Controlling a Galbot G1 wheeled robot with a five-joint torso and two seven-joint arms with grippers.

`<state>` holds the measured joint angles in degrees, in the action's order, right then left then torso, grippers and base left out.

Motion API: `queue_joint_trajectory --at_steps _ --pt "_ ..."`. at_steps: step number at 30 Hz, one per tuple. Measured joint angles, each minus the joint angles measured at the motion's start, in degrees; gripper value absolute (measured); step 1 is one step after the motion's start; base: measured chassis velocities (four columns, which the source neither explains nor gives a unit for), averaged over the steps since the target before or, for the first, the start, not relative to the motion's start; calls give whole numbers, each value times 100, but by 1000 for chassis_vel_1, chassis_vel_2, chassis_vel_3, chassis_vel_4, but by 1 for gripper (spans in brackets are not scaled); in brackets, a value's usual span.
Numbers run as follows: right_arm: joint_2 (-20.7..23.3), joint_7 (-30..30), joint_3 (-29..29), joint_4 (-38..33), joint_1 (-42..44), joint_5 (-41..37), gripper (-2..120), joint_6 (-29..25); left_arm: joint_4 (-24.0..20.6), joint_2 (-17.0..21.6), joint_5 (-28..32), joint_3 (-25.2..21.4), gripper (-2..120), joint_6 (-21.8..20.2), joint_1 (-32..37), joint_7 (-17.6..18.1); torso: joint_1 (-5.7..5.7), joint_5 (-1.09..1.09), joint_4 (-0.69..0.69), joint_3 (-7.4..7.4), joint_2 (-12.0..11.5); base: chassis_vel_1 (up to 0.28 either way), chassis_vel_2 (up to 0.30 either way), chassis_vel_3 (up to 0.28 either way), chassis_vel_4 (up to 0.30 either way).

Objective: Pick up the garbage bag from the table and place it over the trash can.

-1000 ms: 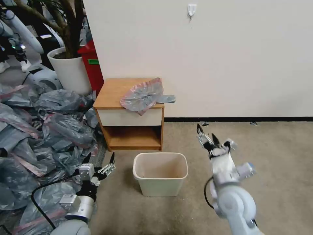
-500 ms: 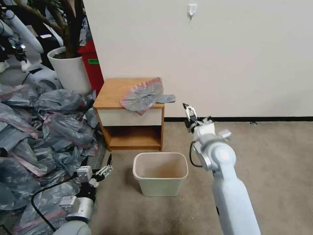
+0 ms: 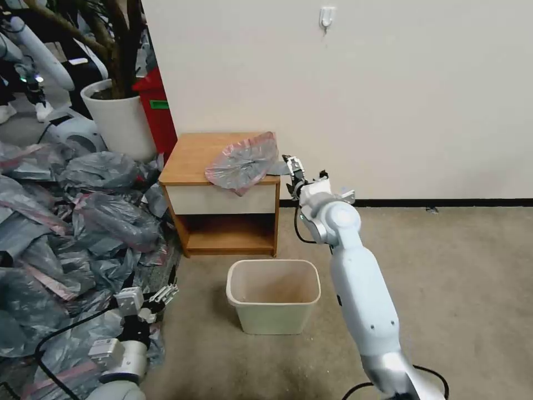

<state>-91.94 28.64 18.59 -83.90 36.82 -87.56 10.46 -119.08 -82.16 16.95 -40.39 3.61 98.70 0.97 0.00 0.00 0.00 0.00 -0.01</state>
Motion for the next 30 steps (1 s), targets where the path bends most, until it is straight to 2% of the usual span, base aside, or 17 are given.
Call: queue_joint_trajectory --at_steps 11,17,20,22,24,27,29,30 --pt "-16 -142 -3 378 -218 90 100 -46 -22 -17 -14 -76 100 5 40 8 0 0 -1 0 0 0 0 0 0" --pt "-18 -235 -9 709 -431 210 99 -86 -53 9 -17 -118 100 6 37 136 0 0 0 0 0 0 0 0 0" --pt "-18 -242 -3 768 -487 217 93 -86 -53 15 -18 -135 100 6 37 143 0 0 -1 0 0 0 0 0 0" --pt "-19 -249 -2 828 -529 222 83 -86 -52 15 -19 -145 100 6 31 149 0 0 0 0 0 0 0 0 0" --pt "-19 -252 -4 861 -546 228 80 -85 -52 15 -19 -148 100 6 30 151 0 0 0 0 0 0 0 0 0" --pt "-22 -263 -7 965 -585 273 65 -81 -48 12 -20 -167 100 6 29 156 0 0 0 0 0 0 0 0 0" --pt "-22 -271 -7 989 -592 287 61 -81 -44 12 -20 -173 100 6 30 157 0 0 -1 0 0 0 0 0 0" --pt "-22 -279 -7 1010 -597 302 56 -81 -42 12 -20 -180 100 6 32 158 0 0 0 0 0 0 0 0 0"
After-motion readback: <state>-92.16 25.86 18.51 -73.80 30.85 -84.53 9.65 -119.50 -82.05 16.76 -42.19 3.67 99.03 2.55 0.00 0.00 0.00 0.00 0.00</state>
